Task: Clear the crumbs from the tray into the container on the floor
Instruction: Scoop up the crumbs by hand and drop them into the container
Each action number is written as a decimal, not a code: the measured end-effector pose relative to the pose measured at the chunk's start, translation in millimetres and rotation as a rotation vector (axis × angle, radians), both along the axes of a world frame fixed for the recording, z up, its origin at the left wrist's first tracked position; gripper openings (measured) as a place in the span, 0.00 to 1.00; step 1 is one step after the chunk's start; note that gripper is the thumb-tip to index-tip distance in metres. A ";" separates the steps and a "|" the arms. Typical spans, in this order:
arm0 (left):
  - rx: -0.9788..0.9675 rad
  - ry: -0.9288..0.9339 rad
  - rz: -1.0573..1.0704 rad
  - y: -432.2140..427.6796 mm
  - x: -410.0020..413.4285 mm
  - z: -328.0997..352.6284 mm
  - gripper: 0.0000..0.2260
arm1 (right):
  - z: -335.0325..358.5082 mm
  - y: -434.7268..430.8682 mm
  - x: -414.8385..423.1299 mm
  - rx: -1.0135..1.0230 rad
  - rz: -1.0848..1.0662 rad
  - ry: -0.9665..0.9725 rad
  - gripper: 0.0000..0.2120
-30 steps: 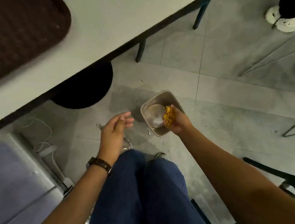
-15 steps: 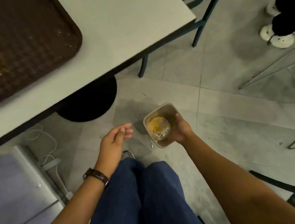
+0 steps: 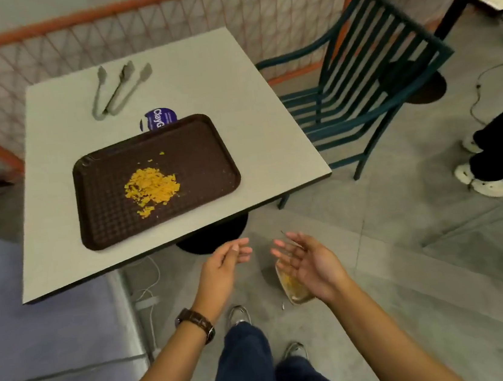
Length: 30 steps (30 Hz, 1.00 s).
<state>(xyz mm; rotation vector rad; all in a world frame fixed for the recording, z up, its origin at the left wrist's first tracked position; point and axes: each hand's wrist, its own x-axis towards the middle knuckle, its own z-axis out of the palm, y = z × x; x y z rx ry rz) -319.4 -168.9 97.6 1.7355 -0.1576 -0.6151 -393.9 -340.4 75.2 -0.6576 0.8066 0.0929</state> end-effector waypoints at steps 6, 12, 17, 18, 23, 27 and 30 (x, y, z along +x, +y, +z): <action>-0.025 -0.021 0.172 29.7 21.3 15.6 0.11 | 24.3 26.0 34.4 -0.084 0.190 -0.070 0.14; 0.004 -0.026 0.330 63.2 72.9 5.0 0.11 | 26.1 54.1 103.3 -0.192 0.315 -0.094 0.13; 0.039 -0.025 0.399 91.0 139.3 -9.9 0.12 | 16.4 83.6 174.2 -0.339 0.371 -0.038 0.12; 0.048 -0.026 0.401 96.1 152.5 -11.8 0.12 | 14.7 89.2 186.3 -0.359 0.370 -0.025 0.12; 0.100 -0.019 0.343 117.1 220.8 -23.1 0.11 | -0.6 113.9 244.3 -0.452 0.391 0.052 0.10; 0.187 -0.060 0.293 123.2 261.9 -39.8 0.10 | -20.7 125.7 273.3 -0.626 0.330 0.092 0.09; 0.286 -0.139 0.244 121.9 285.4 -54.4 0.12 | -35.9 131.3 281.2 -0.855 0.346 0.081 0.09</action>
